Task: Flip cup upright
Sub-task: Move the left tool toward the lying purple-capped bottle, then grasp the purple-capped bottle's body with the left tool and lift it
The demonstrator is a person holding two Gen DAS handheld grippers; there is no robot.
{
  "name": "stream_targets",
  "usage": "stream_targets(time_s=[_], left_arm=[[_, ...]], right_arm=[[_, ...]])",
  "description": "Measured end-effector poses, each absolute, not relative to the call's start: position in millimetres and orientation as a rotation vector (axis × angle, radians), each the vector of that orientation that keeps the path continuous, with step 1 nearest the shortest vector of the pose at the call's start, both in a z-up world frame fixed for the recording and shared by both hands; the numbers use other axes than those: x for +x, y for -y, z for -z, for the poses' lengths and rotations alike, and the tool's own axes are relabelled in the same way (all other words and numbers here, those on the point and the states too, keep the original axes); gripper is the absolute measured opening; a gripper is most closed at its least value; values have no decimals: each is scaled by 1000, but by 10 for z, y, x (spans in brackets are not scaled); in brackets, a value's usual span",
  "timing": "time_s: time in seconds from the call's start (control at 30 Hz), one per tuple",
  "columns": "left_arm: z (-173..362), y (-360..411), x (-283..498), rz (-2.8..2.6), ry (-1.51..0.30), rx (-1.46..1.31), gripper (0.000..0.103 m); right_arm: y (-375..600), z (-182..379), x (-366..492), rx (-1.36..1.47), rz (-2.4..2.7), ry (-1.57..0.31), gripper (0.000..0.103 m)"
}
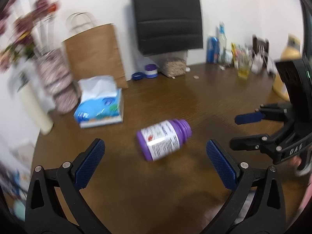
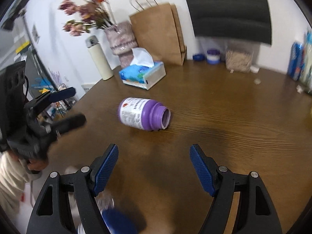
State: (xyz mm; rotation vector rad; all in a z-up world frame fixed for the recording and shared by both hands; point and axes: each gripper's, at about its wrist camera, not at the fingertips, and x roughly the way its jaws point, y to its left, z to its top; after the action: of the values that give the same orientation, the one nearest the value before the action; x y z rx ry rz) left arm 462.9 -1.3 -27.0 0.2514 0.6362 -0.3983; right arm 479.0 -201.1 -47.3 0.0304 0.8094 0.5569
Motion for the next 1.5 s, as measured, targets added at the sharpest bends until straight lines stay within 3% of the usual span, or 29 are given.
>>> stream_targets(time_s=[0.27, 0.47, 1.1, 1.13, 1.17, 1.2, 1.5], left_arm=[[561, 272, 5241, 578, -740, 277, 97], [639, 249, 5397, 591, -825, 231, 85], [898, 542, 5316, 594, -963, 334, 85], [929, 531, 5342, 587, -983, 324, 82], [965, 515, 5377, 557, -995, 316, 63], [980, 491, 5387, 529, -990, 307, 60], [629, 442, 5147, 450, -839, 240, 60]], right_arm=[[1834, 738, 5411, 41, -525, -895, 64], [1864, 797, 5627, 69, -505, -892, 64], [1916, 832, 5879, 116, -462, -855, 64], [1930, 827, 5869, 114, -460, -852, 64], [1941, 824, 5861, 114, -459, -851, 64], [1962, 814, 5849, 119, -460, -851, 64], [2150, 429, 5599, 151, -489, -771, 65]])
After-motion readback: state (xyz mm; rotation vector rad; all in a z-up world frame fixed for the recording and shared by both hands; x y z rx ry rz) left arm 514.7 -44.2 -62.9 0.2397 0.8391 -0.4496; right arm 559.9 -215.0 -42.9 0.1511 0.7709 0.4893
